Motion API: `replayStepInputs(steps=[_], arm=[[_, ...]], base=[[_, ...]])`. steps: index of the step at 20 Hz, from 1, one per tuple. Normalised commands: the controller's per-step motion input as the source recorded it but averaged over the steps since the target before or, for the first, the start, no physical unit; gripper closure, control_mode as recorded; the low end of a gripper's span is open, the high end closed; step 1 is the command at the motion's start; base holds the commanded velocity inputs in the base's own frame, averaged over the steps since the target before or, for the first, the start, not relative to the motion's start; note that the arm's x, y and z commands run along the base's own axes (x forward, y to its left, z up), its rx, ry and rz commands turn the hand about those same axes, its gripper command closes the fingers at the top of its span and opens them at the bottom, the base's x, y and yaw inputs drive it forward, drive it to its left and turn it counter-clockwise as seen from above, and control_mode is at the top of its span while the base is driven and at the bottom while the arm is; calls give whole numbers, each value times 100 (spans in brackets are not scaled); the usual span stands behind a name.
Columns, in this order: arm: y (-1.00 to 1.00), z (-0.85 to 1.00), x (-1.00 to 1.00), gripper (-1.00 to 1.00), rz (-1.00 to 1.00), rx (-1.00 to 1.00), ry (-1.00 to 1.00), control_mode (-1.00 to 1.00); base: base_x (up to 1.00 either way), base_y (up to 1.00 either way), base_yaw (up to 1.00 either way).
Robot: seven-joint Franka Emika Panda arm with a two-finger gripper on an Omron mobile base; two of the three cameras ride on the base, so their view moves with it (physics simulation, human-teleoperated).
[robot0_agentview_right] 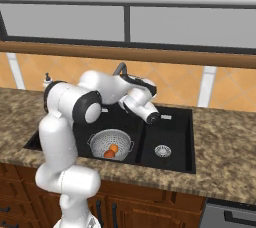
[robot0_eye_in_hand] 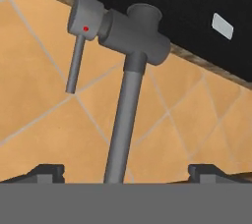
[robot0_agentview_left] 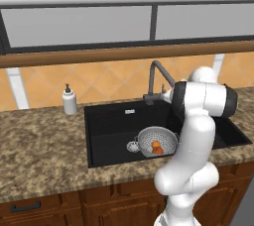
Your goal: Put the colander in the sink, put the orange, tangerine in the colander, and turn on the sink faucet and pour water over the colander.
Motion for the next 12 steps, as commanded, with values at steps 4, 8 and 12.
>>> replayStepInputs(steps=[4,8,12], arm=[[0,-41,40,-100,-4,3,0,-100],[0,-30,31,-100,-3,3,-1,-100],[0,-1,36,-100,-3,6,-4,-100]], base=[[0,0,0],[0,0,0],[0,0,0]])
